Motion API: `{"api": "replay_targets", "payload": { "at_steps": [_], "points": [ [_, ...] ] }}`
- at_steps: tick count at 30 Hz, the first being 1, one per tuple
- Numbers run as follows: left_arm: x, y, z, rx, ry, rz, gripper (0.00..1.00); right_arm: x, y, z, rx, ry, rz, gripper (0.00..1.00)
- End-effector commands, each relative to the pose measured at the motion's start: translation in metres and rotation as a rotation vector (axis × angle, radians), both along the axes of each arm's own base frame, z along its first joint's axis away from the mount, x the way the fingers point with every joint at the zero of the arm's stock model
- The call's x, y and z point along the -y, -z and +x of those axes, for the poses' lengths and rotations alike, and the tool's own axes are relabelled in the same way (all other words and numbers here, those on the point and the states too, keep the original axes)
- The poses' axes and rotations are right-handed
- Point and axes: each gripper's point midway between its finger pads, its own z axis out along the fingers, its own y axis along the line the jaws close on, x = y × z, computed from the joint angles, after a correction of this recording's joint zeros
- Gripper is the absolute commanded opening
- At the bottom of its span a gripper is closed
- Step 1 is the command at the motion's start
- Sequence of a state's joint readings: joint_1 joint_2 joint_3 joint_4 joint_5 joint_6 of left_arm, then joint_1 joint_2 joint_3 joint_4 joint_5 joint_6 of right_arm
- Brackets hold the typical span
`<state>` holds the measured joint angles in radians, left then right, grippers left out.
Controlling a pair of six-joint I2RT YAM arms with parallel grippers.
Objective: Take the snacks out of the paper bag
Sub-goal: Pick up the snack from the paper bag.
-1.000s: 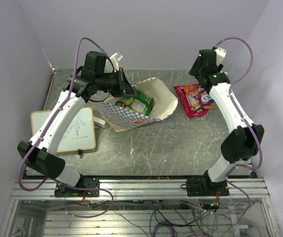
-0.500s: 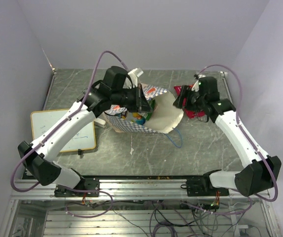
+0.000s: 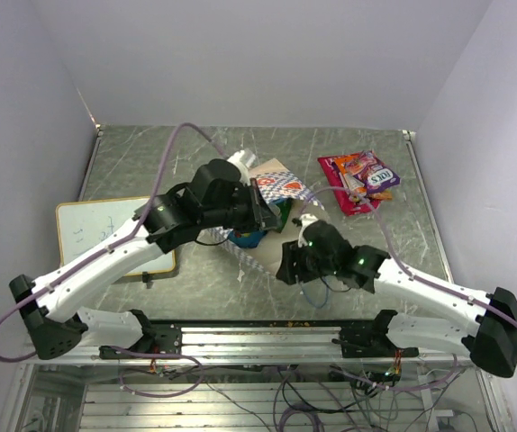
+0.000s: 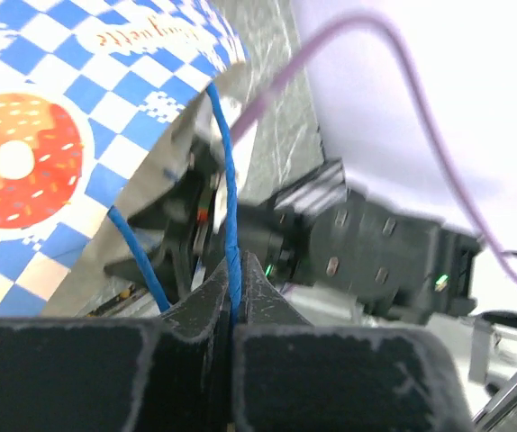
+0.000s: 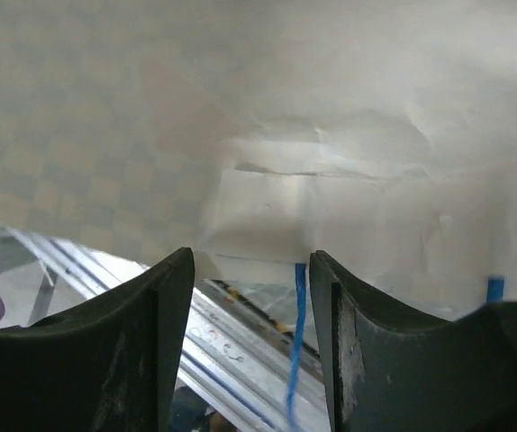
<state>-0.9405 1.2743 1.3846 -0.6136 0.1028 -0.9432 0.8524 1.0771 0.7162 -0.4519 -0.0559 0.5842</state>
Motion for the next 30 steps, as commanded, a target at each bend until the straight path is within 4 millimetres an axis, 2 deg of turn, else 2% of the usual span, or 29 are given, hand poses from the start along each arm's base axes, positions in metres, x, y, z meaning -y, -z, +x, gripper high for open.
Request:
{"api": "replay_targets", "payload": {
  "at_steps": [1,4,6,10,12,15,20,24,30],
  "points": [
    [-0.014,-0.046,0.021,0.083,-0.183,-0.144,0.07,-0.057,-0.034,-0.018,0.137,-0.065,0.205,0.54],
    [-0.01,-0.047,0.026,0.081,-0.191,-0.131,0.07,-0.087,-0.051,-0.044,0.214,-0.207,0.293,0.55],
    [-0.006,-0.04,0.026,0.053,-0.184,-0.113,0.07,-0.091,-0.053,-0.044,0.253,-0.236,0.287,0.56],
    [0.002,-0.037,0.024,0.027,-0.169,-0.138,0.07,-0.061,-0.06,-0.011,0.445,-0.141,0.151,0.6],
    [0.004,-0.04,0.024,0.027,-0.161,-0.152,0.07,-0.049,-0.071,0.001,0.583,-0.154,0.115,0.6],
    [0.006,-0.048,0.025,0.049,-0.154,-0.154,0.07,-0.047,-0.083,0.0,0.812,-0.349,0.063,0.6],
    [0.011,-0.058,0.03,0.075,-0.139,-0.154,0.07,-0.035,-0.081,0.033,1.056,-0.361,-0.16,0.59],
    [0.014,-0.063,0.03,0.087,-0.124,-0.157,0.07,-0.038,-0.062,0.057,1.108,-0.373,-0.308,0.56],
    [0.016,-0.067,0.028,0.088,-0.103,-0.154,0.07,-0.038,-0.044,0.097,1.08,-0.277,-0.385,0.54]
  ]
}}
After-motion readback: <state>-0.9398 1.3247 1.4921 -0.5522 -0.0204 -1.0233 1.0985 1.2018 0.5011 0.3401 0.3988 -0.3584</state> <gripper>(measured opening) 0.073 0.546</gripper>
